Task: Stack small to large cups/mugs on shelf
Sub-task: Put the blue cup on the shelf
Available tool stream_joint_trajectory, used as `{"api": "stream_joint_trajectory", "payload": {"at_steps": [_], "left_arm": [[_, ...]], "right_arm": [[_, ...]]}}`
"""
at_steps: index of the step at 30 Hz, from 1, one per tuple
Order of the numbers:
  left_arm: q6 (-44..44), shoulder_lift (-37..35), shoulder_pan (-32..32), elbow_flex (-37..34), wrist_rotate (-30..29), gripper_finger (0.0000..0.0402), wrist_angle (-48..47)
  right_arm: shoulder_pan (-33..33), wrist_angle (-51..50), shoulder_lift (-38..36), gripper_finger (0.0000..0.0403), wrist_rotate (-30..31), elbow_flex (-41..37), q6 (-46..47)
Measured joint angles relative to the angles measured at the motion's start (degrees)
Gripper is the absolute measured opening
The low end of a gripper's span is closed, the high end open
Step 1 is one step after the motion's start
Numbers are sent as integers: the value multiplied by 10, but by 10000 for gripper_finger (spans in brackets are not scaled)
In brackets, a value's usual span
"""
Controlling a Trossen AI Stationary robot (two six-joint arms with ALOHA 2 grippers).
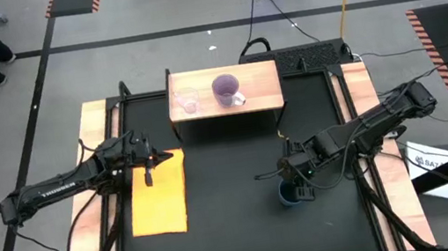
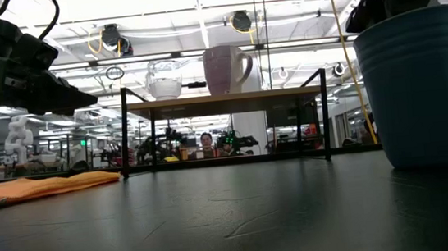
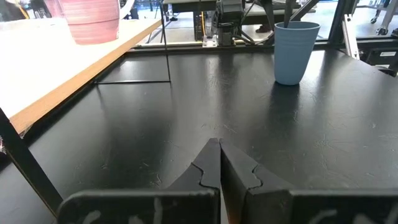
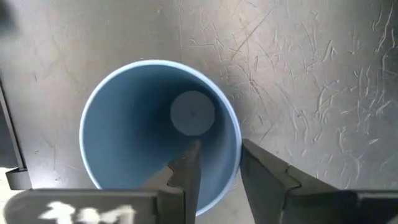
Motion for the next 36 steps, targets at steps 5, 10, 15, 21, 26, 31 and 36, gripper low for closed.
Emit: {"api": "stream_joint_trajectory", "payload": {"at_steps": [5, 10, 15, 21, 26, 31, 36], "left_arm": [[0, 0, 0, 0, 0, 1, -1], [0, 0, 0, 0, 1, 1, -2], [0, 0, 0, 0, 2, 1, -5], [0, 0, 0, 0, 3, 1, -6], [0, 0, 0, 0, 3, 1, -8], [2, 0, 0, 0, 3, 1, -8], [2, 0, 0, 0, 4, 1, -8]], "right_arm": [[0, 0, 0, 73, 1, 0, -6], [-2, 0, 0, 37, 1, 0, -6], [-11, -3, 0, 6, 5, 0, -8], [-26, -9, 0, 3, 15, 0, -13], [-37, -9, -8, 2, 15, 0, -20], [-37, 3, -32, 1, 20, 0, -39], [-37, 17, -70, 1, 42, 0, -50]]}}
